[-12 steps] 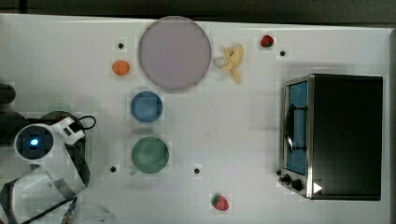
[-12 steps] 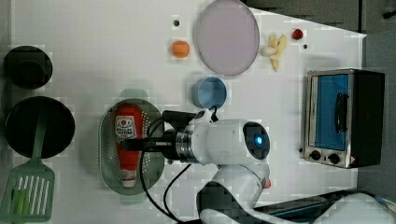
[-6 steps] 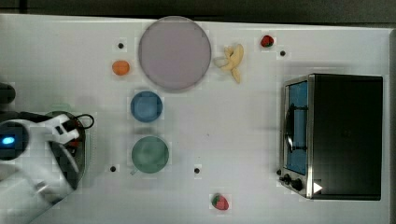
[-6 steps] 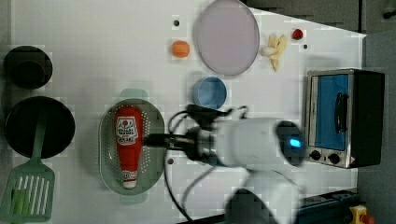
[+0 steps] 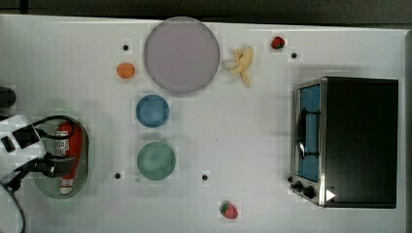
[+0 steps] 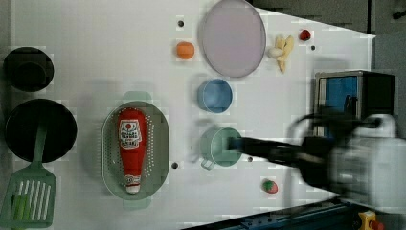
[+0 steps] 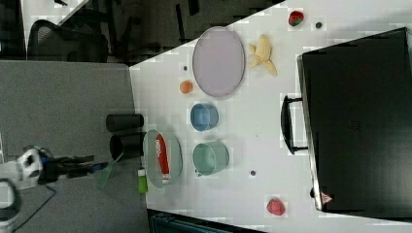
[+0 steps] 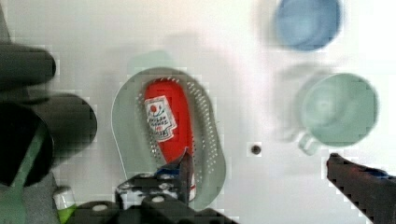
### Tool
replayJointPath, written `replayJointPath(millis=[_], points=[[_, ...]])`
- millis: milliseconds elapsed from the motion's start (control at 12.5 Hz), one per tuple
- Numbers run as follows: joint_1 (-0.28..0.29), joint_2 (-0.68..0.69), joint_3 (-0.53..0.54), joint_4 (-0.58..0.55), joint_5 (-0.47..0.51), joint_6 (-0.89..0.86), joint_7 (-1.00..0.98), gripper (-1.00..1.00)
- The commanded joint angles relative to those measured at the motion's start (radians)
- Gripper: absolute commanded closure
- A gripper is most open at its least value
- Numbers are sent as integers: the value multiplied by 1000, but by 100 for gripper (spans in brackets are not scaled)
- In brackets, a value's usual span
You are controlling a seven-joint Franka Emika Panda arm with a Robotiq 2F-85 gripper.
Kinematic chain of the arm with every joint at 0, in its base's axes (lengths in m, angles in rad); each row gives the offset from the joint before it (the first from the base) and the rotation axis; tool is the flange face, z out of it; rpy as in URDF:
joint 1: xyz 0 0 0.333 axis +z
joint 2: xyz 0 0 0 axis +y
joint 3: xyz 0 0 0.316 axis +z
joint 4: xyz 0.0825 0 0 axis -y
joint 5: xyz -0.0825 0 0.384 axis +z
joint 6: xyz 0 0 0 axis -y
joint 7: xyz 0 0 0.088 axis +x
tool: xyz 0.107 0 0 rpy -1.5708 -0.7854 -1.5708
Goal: Pick Ketchup from the table and place it in strainer.
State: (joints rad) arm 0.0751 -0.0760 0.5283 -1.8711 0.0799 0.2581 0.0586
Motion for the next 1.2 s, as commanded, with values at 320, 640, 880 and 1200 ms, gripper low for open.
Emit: replayJointPath(millis=[320, 640, 880, 1200], points=[[-101, -24, -272, 60, 10, -123, 56, -100], [-116, -37, -454, 70, 4, -132, 54, -100], [-116, -37, -527, 70, -25, -151, -2, -100], [-115, -36, -535, 70, -77, -148, -55, -100]])
